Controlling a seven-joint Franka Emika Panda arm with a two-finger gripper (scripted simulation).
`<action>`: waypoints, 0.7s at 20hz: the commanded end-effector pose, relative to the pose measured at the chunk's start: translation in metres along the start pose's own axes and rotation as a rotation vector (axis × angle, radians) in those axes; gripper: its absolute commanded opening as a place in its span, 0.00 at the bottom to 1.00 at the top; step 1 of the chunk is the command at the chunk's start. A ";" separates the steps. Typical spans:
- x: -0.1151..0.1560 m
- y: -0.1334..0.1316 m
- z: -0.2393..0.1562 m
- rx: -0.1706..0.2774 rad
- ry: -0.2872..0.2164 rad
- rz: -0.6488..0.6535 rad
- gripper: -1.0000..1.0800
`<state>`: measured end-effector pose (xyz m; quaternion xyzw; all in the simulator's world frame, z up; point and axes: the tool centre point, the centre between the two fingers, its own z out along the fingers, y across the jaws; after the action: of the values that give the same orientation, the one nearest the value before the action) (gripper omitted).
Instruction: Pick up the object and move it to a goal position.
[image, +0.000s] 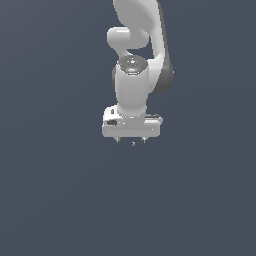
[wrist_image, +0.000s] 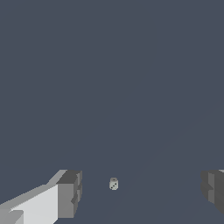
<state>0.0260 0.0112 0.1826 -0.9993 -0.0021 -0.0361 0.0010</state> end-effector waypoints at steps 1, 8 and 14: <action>0.000 0.000 0.000 0.000 0.000 0.000 0.96; 0.004 0.027 -0.003 0.000 0.008 0.037 0.96; 0.005 0.036 -0.005 0.000 0.012 0.059 0.96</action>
<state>0.0309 -0.0254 0.1884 -0.9987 0.0274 -0.0419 0.0019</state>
